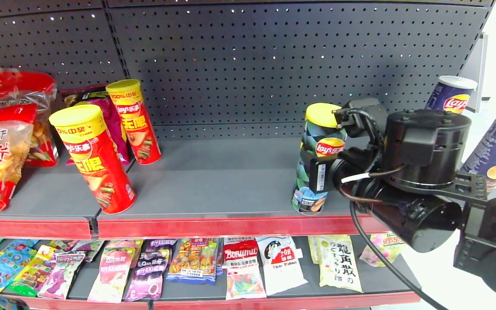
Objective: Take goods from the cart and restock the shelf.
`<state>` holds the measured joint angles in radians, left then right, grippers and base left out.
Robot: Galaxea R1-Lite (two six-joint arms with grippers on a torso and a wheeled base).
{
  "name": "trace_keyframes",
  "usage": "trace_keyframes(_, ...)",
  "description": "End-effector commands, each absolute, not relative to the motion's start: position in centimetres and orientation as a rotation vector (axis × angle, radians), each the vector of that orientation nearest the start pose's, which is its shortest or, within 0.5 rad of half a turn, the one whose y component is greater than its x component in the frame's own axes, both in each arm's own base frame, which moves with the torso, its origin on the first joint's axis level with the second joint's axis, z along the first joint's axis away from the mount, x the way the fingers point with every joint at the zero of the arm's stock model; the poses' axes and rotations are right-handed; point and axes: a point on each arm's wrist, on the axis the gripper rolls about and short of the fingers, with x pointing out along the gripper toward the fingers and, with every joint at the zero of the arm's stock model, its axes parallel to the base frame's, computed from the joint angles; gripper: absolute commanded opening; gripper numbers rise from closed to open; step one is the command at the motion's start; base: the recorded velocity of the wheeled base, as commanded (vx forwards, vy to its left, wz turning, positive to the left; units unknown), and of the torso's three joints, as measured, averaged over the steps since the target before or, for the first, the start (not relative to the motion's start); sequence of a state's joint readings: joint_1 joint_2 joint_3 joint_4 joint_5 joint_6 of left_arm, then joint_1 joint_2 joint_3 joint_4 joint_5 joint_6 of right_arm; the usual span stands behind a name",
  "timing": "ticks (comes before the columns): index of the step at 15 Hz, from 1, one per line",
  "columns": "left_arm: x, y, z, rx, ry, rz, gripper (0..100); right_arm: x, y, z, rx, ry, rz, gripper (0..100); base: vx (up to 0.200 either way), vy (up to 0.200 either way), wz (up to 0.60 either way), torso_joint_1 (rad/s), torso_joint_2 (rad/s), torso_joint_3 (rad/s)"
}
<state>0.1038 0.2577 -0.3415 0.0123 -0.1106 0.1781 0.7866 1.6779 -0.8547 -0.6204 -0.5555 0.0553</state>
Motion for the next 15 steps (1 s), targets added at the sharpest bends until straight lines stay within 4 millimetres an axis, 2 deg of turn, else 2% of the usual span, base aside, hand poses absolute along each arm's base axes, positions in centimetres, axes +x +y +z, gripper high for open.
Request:
trace_keyframes(1, -1.9, -0.5, 17.3, 0.185, -0.067, 0.000, 0, 22.3, 20.7, 20.2, -0.067, 0.159, 0.225, 100, 0.000, 0.000, 0.00, 0.000, 0.00, 0.000)
trace_keyframes(6, -2.0, -0.5, 17.4, 0.185, -0.071, 0.000, 0, 21.8, 20.4, 20.4, -0.065, 0.155, 0.213, 100, 0.000, 0.000, 0.00, 0.000, 0.00, 0.000)
trace_keyframes(9, -1.9, -0.5, 17.3, 0.185, -0.066, -0.002, 0, 19.2, 19.4, 21.0, -0.055, 0.138, 0.255, 100, 0.000, 0.000, 0.00, 0.000, 0.00, 0.000)
trace_keyframes(15, -1.9, -0.5, 17.2, 0.185, -0.063, -0.002, 0, 15.0, 16.4, 20.3, -0.070, 0.146, 0.330, 100, 0.000, 0.000, 0.00, 0.000, 0.00, 0.000)
